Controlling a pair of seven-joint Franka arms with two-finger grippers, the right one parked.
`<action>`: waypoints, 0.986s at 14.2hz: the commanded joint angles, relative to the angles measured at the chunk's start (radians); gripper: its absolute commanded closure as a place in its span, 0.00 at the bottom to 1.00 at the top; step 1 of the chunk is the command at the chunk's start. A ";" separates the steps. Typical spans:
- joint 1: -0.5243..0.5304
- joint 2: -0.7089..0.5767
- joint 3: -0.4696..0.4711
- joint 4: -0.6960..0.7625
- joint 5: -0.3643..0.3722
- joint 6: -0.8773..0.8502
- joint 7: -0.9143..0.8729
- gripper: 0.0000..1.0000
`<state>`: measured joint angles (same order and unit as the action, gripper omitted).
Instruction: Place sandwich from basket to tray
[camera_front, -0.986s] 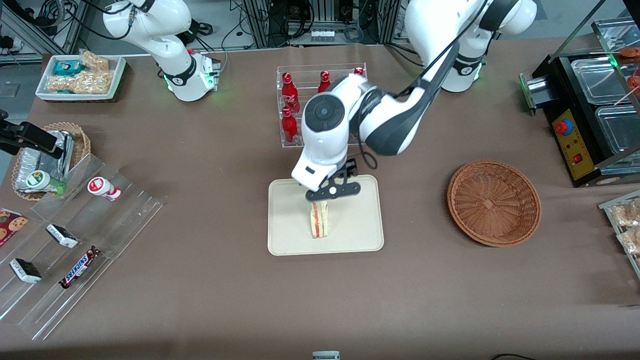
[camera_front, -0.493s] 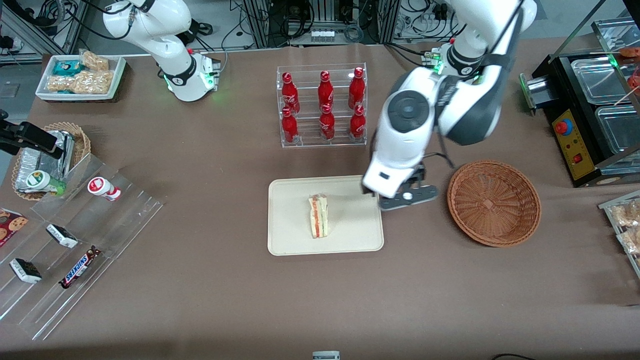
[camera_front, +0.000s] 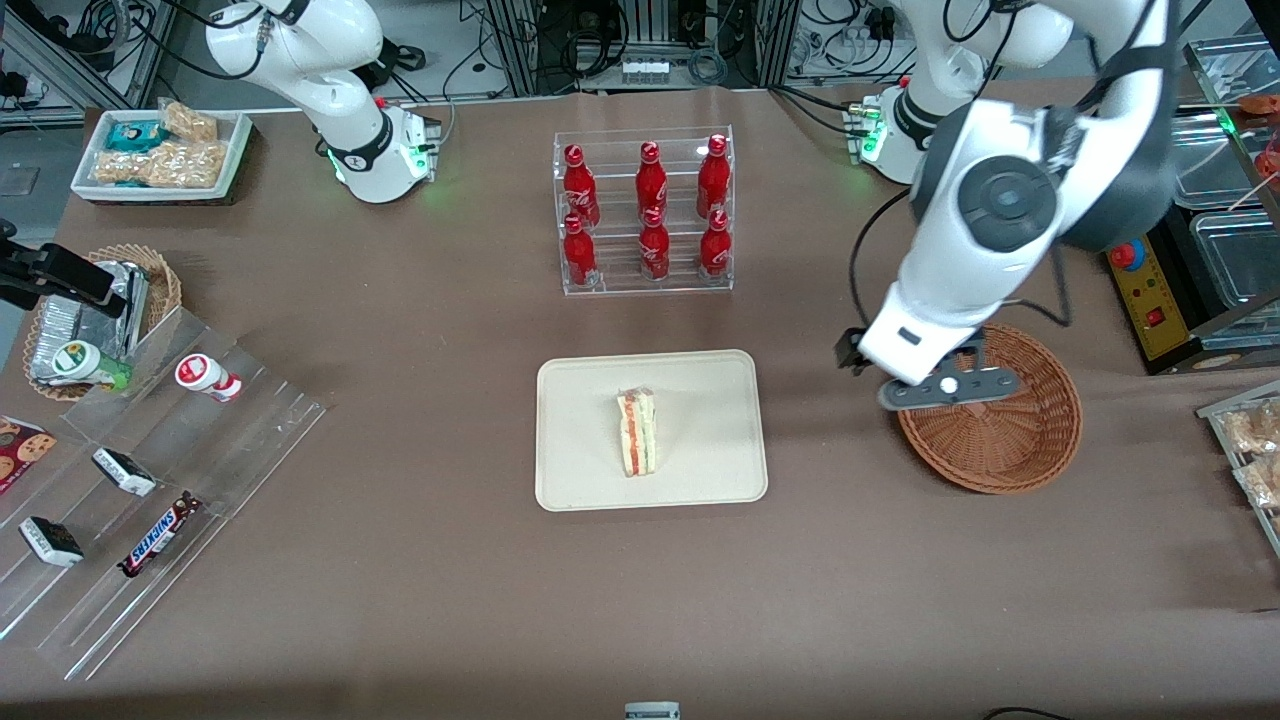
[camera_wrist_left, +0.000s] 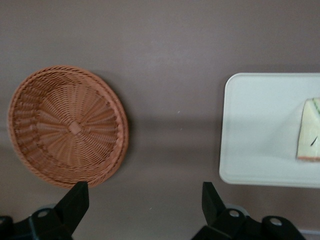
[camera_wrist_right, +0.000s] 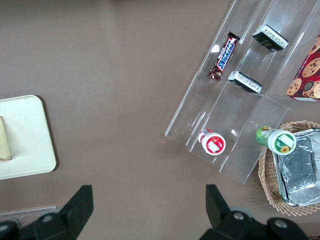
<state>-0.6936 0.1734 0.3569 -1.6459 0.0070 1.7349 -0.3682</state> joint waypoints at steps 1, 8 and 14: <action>-0.015 -0.112 0.045 -0.028 -0.009 -0.070 0.093 0.00; 0.152 -0.173 -0.065 -0.029 -0.008 -0.109 0.153 0.00; 0.533 -0.186 -0.333 -0.031 -0.009 -0.150 0.307 0.00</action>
<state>-0.2752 0.0120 0.1155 -1.6708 0.0060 1.6092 -0.1175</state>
